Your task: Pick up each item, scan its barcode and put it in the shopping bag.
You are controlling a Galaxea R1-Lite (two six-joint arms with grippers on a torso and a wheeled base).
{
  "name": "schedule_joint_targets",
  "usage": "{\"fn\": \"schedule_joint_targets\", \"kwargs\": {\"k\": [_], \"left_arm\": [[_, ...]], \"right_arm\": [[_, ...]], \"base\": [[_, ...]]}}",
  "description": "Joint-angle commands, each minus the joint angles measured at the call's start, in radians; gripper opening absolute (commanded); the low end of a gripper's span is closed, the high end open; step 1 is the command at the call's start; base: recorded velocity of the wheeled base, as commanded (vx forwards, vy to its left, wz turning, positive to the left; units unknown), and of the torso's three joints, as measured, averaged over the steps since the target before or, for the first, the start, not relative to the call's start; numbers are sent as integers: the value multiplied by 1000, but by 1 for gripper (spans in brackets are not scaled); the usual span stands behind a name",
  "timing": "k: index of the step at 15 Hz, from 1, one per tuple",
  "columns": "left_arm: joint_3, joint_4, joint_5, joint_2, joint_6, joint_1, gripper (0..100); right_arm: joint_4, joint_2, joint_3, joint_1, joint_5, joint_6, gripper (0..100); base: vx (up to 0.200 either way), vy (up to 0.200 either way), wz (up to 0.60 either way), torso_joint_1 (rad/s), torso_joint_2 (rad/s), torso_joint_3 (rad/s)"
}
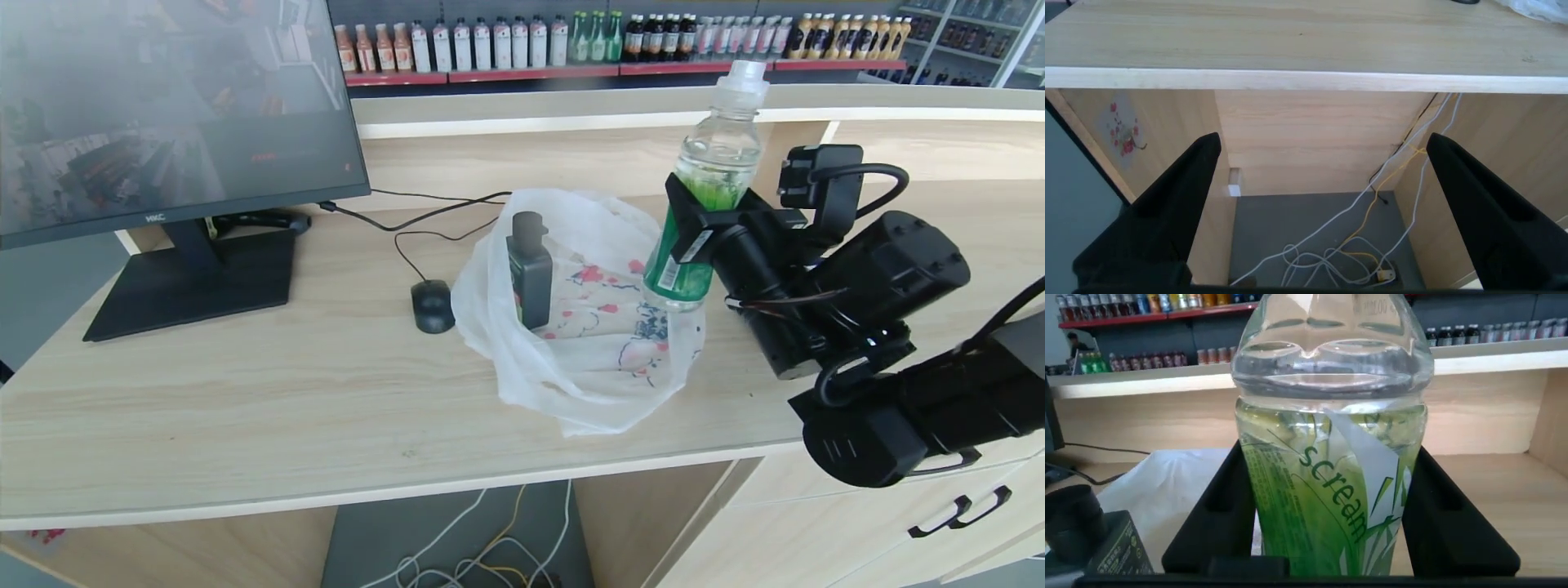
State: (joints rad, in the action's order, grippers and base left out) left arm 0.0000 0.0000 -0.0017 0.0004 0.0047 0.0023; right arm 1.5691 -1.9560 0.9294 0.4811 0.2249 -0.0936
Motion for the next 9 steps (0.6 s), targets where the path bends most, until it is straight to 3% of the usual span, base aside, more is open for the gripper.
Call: {"fn": "schedule_joint_targets", "kwargs": {"k": [1,9], "left_arm": [[0,0,0,0,0,-1,100],[0,0,0,0,0,1,100]], "right_arm": [[2,-84,45,1,-1,-3,0],[2,-172,124,14,-1,-3,0]], "base": [[0,0,0,0,0,0],[0,0,0,0,0,0]]}}
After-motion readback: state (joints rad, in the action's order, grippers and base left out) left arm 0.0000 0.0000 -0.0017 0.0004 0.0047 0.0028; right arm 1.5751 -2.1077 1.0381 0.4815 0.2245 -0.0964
